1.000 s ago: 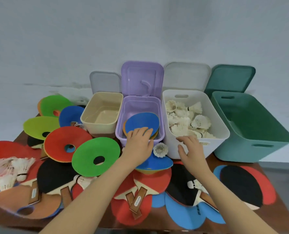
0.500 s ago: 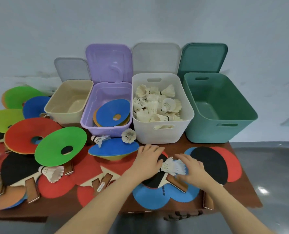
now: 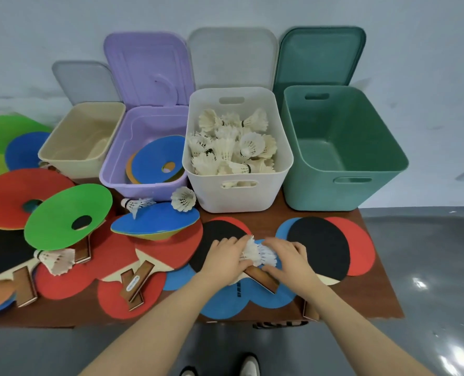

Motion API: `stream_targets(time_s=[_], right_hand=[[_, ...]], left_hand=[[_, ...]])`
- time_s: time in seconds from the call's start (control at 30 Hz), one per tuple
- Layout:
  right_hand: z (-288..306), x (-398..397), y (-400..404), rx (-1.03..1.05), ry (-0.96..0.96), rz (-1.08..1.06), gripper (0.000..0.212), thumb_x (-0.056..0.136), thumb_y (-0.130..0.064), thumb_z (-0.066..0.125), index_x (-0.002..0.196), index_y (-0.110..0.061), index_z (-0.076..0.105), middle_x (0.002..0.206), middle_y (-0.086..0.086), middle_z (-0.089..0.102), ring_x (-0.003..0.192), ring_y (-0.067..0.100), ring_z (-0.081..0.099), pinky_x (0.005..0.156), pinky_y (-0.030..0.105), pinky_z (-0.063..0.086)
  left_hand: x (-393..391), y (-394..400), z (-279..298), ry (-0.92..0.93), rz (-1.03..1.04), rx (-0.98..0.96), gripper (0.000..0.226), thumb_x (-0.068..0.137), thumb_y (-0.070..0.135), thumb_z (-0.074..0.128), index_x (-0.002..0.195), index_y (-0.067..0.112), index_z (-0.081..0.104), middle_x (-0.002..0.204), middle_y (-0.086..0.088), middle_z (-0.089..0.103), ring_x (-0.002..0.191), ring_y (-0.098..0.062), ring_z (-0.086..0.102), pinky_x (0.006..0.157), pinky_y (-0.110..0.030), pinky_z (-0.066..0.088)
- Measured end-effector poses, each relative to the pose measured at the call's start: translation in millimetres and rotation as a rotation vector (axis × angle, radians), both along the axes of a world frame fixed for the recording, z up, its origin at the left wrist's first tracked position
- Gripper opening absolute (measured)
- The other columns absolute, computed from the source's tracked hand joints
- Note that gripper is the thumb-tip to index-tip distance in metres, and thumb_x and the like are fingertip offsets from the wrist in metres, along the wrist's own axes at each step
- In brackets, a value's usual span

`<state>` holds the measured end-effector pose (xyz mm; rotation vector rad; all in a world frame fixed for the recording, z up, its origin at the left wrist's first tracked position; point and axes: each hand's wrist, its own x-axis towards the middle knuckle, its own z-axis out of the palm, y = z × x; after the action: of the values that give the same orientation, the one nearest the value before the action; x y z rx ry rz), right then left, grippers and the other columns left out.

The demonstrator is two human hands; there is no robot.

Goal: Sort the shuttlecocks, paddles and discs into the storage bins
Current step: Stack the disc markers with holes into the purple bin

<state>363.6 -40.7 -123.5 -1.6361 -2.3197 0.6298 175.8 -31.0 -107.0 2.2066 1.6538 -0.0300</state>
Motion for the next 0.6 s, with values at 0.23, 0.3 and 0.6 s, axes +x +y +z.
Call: stream_targets(time_s=[0.23, 0.3, 0.6], right_hand=[[1, -3, 0, 0.067, 0.129, -0.053, 0.033, 0.087, -0.037, 0.057, 0.119, -0.028, 0.058, 0.106, -0.021, 0.053, 0.108, 0.004, 0.049, 0.093, 0.018, 0.011], [8, -3, -2, 0.108, 0.199, -0.083, 0.032, 0.085, -0.039, 0.052, 0.114, -0.027, 0.059, 0.105, -0.020, 0.054, 0.104, 0.001, 0.049, 0.094, 0.020, 0.016], [90, -16, 17, 0.377, 0.444, -0.169, 0.025, 0.080, -0.026, 0.060, 0.104, -0.019, 0.062, 0.096, -0.014, 0.060, 0.092, 0.000, 0.051, 0.085, 0.019, 0.034]], left_hand=[[-26, -7, 16, -0.041, 0.075, 0.179, 0.063, 0.093, 0.048, 0.042, 0.147, 0.024, 0.020, 0.115, 0.001, 0.053, 0.109, -0.020, 0.048, 0.089, -0.033, 0.035], [-31, -7, 24, -0.115, 0.110, 0.249, 0.062, 0.093, 0.048, 0.043, 0.146, 0.024, 0.021, 0.117, 0.002, 0.053, 0.109, -0.018, 0.049, 0.089, -0.031, 0.035], [-34, 27, 91, -0.342, 0.089, 0.645, 0.052, 0.085, 0.047, 0.048, 0.120, 0.009, 0.058, 0.105, -0.004, 0.063, 0.091, -0.021, 0.057, 0.072, -0.027, 0.040]])
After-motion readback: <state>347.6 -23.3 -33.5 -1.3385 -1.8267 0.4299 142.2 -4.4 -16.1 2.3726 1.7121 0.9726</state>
